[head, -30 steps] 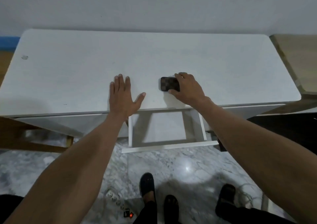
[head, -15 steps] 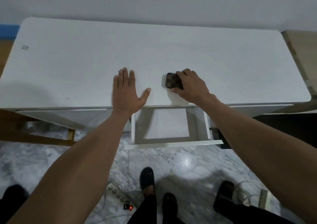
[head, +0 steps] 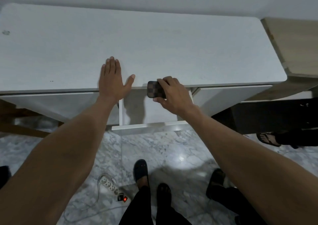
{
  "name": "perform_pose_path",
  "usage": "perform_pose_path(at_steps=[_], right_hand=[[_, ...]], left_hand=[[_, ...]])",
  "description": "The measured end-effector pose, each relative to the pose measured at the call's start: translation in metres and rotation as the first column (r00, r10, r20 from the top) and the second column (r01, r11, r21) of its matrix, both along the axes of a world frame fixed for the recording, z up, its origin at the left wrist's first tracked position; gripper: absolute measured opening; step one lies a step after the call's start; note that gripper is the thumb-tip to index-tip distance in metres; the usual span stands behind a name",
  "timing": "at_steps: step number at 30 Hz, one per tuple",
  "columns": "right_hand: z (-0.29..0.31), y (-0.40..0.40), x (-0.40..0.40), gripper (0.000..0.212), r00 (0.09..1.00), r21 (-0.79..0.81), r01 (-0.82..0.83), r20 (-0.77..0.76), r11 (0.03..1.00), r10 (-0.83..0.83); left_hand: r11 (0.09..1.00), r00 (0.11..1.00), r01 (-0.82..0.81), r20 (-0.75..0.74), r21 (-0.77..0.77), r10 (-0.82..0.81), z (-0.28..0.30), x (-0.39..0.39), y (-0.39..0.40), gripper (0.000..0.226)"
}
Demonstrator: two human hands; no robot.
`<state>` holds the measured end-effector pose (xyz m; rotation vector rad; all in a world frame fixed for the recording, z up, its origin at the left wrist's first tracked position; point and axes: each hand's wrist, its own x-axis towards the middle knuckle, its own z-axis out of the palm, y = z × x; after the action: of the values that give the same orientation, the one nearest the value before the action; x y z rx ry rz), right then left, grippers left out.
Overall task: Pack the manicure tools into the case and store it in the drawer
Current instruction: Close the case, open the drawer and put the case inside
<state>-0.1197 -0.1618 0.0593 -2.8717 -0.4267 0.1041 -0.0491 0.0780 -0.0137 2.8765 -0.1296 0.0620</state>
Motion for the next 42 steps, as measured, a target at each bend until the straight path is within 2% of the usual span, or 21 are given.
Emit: perform_pose_path(at_steps=[4,9,18,25,32,37,42], right_hand=[[-0.016,0.001,-0.025,0.064,0.999,-0.018,-0.02,-0.038,1.0,0.019],[-0.038,0.003,-0.023,0.065,0.989,-0.035,0.031,-0.145,0.999,-0.036],[-0.098,0.009,0.015,0.065,0.937,-0.084,-0.005,-0.349,0.996,-0.025],[-0.138,0.021,0.028,0.074,0.902,-0.137,-0.037,-0.431,0.99,-0.026],[-0.158,0.028,0.029,0.076,0.873,-0.214,-0.039,-0.482,0.976,-0.071],[-0.154,0.028,0.03,0.083,0.848,-0.18,-0.007,-0.523,0.984,-0.09],[-0.12,0.015,0.029,0.063,0.883,-0.141,0.077,-0.45,0.987,-0.133]], left_hand=[[1.0,1.0,-0.017,-0.004,-0.014,0.017,0.0,-0.007,-0.003,0.095],[1.0,0.998,-0.026,0.052,-0.009,0.026,-0.005,-0.009,-0.004,0.092],[0.996,0.956,-0.084,0.284,0.015,0.077,-0.022,-0.007,-0.007,0.082],[0.993,0.921,-0.119,0.375,0.014,0.105,-0.029,-0.004,-0.008,0.08],[0.991,0.916,-0.129,0.385,0.023,0.11,-0.033,-0.003,-0.008,0.079],[0.992,0.917,-0.127,0.385,0.026,0.107,-0.031,-0.003,-0.008,0.079],[0.996,0.957,-0.083,0.281,0.014,0.076,-0.023,-0.007,-0.006,0.081]])
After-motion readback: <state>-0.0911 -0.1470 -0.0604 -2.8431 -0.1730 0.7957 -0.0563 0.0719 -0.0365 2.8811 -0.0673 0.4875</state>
